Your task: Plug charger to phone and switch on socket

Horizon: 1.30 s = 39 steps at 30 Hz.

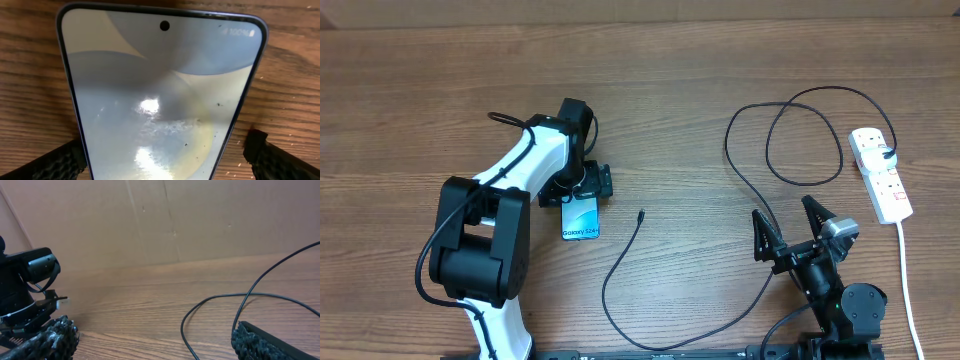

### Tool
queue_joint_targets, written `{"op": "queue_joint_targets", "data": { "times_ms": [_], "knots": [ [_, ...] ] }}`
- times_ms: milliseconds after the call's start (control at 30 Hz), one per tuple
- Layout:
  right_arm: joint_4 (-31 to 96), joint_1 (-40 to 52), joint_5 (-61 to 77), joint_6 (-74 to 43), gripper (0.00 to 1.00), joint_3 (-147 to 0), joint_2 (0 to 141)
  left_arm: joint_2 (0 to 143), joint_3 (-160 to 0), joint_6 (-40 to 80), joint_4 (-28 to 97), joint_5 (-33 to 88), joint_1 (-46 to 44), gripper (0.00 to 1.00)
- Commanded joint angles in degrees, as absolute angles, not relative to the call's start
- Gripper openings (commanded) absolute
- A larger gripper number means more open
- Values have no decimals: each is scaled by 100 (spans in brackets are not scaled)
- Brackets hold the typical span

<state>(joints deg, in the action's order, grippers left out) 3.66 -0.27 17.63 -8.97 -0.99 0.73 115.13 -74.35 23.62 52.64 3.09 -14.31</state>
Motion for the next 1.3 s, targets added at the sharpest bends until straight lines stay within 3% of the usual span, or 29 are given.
{"op": "queue_joint_targets", "data": {
  "times_ms": [0, 1267],
  "knots": [
    [331, 3, 1767, -897, 100, -45, 21, 12252, -6904, 2233, 5218, 578, -1439, 100],
    [331, 3, 1767, -895, 100, -45, 21, 12252, -6453, 2115, 5068, -622, -1459, 94]
  ]
}}
